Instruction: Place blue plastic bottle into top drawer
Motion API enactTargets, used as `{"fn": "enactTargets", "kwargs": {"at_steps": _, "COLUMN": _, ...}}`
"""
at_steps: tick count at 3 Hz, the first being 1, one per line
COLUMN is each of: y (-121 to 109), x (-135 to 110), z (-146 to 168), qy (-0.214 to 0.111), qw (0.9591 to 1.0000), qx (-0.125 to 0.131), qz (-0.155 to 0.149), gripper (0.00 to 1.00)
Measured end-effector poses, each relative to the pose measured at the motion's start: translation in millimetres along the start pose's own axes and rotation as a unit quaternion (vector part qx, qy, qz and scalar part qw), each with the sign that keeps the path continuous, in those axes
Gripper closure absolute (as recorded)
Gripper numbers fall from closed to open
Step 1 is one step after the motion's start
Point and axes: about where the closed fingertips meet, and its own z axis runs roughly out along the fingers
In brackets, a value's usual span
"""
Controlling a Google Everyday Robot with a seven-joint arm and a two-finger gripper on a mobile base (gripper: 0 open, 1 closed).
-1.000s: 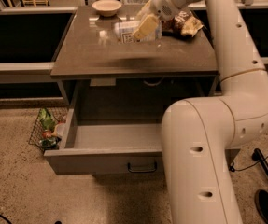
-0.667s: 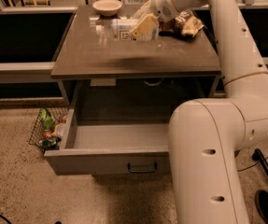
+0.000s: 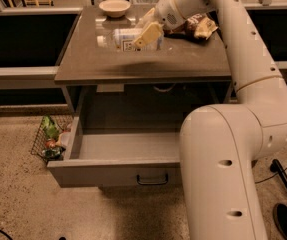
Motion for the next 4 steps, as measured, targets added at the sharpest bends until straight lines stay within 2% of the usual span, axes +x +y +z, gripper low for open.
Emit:
{"fn": "enactTargets", "kwargs": {"at_steps": 1, "y": 22, "x": -6, "z": 11, "qy": -0.009, "qw": 0.9996, "qx": -0.027, "qz": -0.001, "gripper": 1.00}}
{"fn": "enactTargets", "kwargs": {"at_steps": 2, "y": 49, "x": -20, "z": 15, "qy": -0.019, "qw": 0.9990, "qx": -0.039, "qz": -0.011, "gripper": 1.00}}
{"fn": "enactTargets", "kwargs": {"at_steps": 3, "y": 76, "x": -33, "z": 11, "qy": -0.035, "qw": 0.9989, "qx": -0.030, "qz": -0.011, "gripper": 1.00}}
{"fn": "enactTargets", "kwargs": {"at_steps": 4, "y": 113, "x": -31, "z": 30, "qy": -0.034, "qw": 0.9985, "qx": -0.044, "qz": 0.004, "gripper": 1.00}}
